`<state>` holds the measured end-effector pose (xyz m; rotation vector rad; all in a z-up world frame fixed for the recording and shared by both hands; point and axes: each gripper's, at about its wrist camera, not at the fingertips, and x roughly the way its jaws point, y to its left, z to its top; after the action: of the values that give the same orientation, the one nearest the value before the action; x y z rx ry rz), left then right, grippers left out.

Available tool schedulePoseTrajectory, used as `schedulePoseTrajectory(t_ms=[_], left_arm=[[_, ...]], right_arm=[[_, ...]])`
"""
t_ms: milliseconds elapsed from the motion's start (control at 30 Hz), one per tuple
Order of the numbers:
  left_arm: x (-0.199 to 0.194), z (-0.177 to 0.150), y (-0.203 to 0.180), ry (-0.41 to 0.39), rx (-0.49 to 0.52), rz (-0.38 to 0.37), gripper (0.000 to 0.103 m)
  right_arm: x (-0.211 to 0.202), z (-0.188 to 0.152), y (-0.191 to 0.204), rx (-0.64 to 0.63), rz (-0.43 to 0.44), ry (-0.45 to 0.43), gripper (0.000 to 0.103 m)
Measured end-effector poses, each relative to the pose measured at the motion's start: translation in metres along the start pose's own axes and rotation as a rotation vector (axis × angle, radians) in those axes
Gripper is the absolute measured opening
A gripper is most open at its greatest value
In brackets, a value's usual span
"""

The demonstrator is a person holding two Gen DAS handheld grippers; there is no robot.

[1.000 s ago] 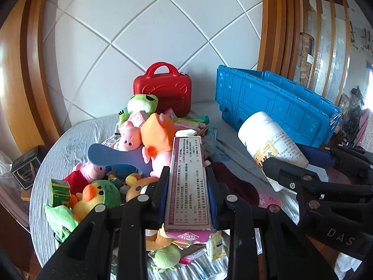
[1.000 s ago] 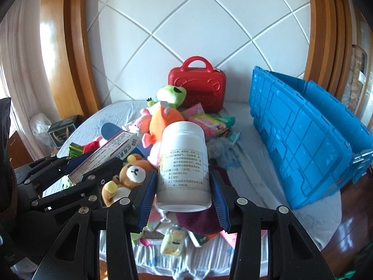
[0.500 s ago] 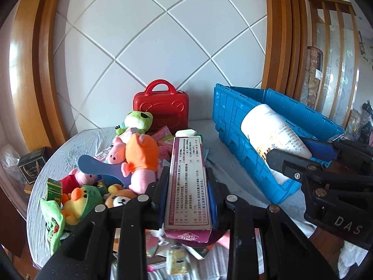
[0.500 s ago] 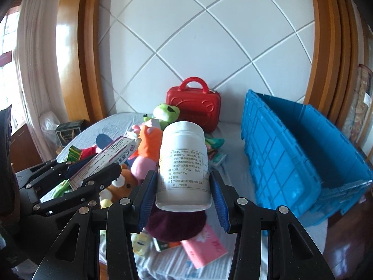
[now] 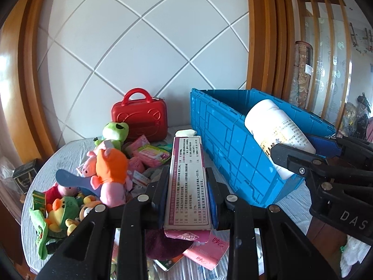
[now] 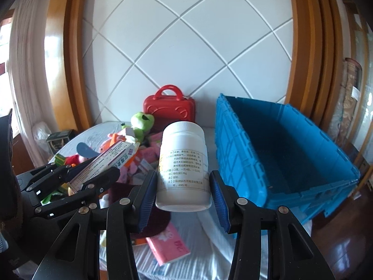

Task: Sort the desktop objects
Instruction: 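Carry the white bottle and the medicine box over the blue crate with both tools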

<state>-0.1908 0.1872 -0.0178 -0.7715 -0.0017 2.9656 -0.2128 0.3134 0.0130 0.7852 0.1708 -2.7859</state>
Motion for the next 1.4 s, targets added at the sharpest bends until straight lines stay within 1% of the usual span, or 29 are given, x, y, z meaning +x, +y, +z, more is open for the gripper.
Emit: schedulePoseTrajectory(t_ms=[200,367,500,633,800,933,1000,1067,1200,1300,1400], left_arm=[[0.019,0.026,-0.006,-0.029,0.028,-0.053,0.028],[0.033,0.044,-0.004,-0.054,0.049,-0.085,0.028],[0.046,0.055,-0.006,-0.055,0.062,-0.111,0.028],[0.058,0.066,-0.018,-0.057,0.079,-0.141,0.028],[0.074,0.081,-0.044,-0.048,0.095,-0.170,0.028],[0.090,0.098,-0.076,-0.024,0.098,-0.178,0.028],[0.100,0.109,-0.097,-0.017,0.103,-0.171,0.028],[0.111,0.124,-0.119,-0.012,0.098,-0.180,0.028],[0.137,0.156,-0.161,0.008,0.047,-0.185,0.028],[0.157,0.181,-0.190,0.032,0.011,-0.205,0.028],[0.182,0.207,-0.217,0.063,-0.016,-0.194,0.028]], right_arm=[[0.002,0.017,-0.015,0.017,-0.062,-0.020,0.046],[0.006,0.033,-0.019,0.029,-0.115,-0.046,0.046],[0.011,0.041,-0.022,0.042,-0.149,-0.050,0.046],[0.017,0.047,-0.036,0.060,-0.182,-0.045,0.046],[0.019,0.054,-0.066,0.077,-0.224,-0.044,0.046],[0.023,0.061,-0.102,0.072,-0.239,-0.043,0.046],[0.027,0.066,-0.125,0.068,-0.243,-0.046,0.046],[0.031,0.071,-0.151,0.061,-0.241,-0.053,0.046],[0.038,0.087,-0.207,0.036,-0.216,-0.069,0.046],[0.047,0.101,-0.248,0.002,-0.200,-0.069,0.046],[0.059,0.121,-0.285,-0.017,-0.175,-0.058,0.046]])
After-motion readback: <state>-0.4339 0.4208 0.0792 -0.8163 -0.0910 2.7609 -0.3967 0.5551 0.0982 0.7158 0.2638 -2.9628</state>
